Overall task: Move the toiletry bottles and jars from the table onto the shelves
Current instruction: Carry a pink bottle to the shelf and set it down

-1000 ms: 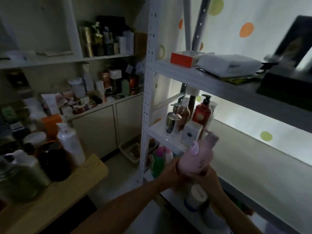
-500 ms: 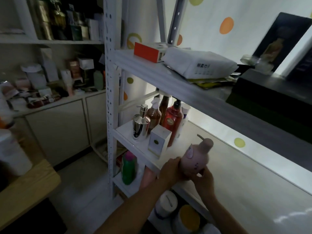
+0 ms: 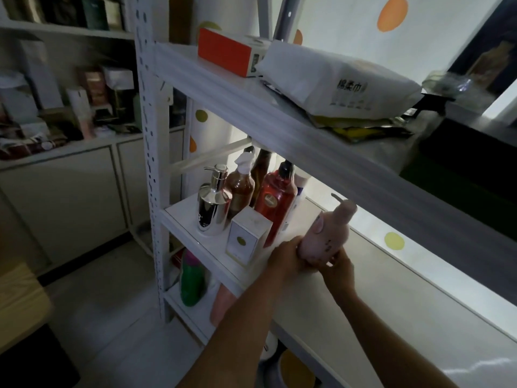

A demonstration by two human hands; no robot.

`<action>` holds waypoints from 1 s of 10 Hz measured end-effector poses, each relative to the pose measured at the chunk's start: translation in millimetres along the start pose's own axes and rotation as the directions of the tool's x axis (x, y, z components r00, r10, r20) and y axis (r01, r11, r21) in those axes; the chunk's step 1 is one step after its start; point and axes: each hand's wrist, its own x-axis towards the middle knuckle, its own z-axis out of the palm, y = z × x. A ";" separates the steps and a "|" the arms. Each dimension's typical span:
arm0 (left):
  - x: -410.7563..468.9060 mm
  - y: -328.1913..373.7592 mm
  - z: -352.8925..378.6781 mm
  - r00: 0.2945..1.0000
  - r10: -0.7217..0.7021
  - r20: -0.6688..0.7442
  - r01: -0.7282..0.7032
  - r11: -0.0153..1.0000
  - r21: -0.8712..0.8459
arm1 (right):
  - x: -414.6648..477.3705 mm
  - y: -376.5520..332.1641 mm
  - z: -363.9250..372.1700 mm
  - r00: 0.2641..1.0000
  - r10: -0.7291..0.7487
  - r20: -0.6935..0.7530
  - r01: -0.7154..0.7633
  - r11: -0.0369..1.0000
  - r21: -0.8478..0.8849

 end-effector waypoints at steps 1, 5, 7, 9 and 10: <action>10.4 2.6 1.7 0.999 0.022 0.023 -0.022 0.999 -0.025 | 11.7 -0.8 -0.1 1.000 0.011 -0.006 -0.011 1.000 0.004; 12.6 0.9 7.9 0.999 -0.016 0.051 0.015 1.000 0.016 | 18.4 0.0 -2.1 0.994 0.086 0.063 -0.086 0.996 -0.005; -36.8 1.9 -21.0 0.974 0.062 0.216 -0.119 0.958 0.260 | -27.0 -7.8 -14.8 0.966 0.128 0.224 -0.081 0.975 -0.208; -116.3 -43.7 -67.5 0.921 0.228 0.317 -0.365 0.792 0.490 | -112.3 -4.5 -12.3 0.947 -0.035 0.320 0.174 0.890 -0.421; -163.7 -76.8 -101.5 0.935 0.227 0.271 -0.346 0.744 0.571 | -142.8 -21.8 20.0 0.835 -0.163 0.525 0.427 0.795 -0.431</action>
